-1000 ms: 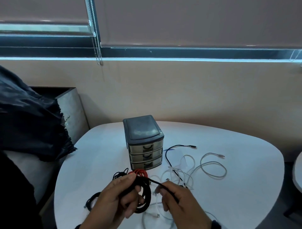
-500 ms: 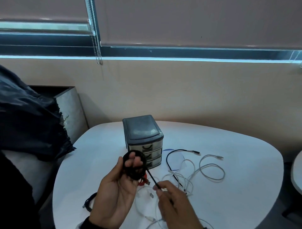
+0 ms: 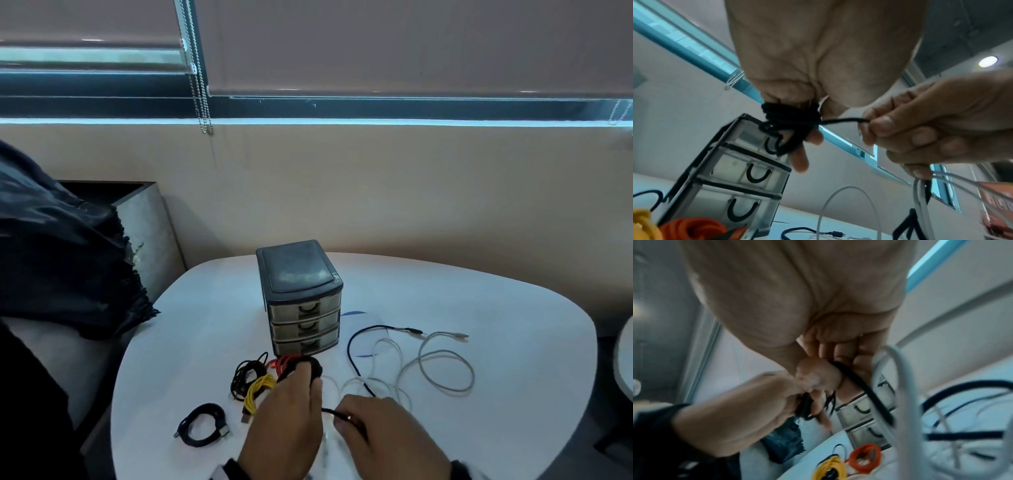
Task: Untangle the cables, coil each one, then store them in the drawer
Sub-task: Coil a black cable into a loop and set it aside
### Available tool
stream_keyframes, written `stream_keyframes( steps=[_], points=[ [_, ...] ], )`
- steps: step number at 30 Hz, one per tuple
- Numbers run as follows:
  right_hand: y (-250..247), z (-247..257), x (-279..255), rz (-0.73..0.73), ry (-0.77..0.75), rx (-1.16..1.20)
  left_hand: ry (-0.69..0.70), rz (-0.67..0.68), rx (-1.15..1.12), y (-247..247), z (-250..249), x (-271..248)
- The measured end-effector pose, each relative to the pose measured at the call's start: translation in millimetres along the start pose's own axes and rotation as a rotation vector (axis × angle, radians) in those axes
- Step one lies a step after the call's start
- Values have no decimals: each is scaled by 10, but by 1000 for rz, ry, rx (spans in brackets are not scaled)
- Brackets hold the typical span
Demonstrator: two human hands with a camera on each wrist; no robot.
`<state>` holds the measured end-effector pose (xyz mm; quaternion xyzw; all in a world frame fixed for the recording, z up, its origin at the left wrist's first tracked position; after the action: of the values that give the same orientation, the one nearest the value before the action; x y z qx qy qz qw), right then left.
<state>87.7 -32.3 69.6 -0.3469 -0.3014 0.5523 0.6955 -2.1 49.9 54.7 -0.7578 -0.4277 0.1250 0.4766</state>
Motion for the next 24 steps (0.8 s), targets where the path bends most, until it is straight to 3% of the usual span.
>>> stream_keyframes(
  steps=[3,6,12,14,18,21,24],
  points=[
    [-107,-57,28,-40,-31,-167,77,145,45,41,-126,-74],
    [-97,-60,58,-16,-129,-187,155,287,83,78,-174,-149],
    [-65,-194,122,-5,-220,-162,96,355,238,-103,14,-199],
    [-70,-226,126,-13,-222,-160,74,317,307,-185,38,-200],
    [-54,-226,169,-66,-223,-155,32,116,303,-395,75,-142],
    [-95,-149,186,-179,-195,-127,36,6,242,-445,34,-93],
    [-258,-77,193,-309,-156,61,41,-68,239,-513,-7,9]
  ],
)
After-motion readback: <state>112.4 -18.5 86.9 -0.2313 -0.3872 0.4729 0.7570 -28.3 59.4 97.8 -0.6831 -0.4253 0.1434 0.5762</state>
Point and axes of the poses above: each hand's wrist, its own x-axis towards the middle knuckle, its own y-axis out of the palm, z = x × y, the point moved 9 cm from there along x, towards the middle knuckle, and after that the axes turned 2 degrees about -z, right-handed, at the moved point
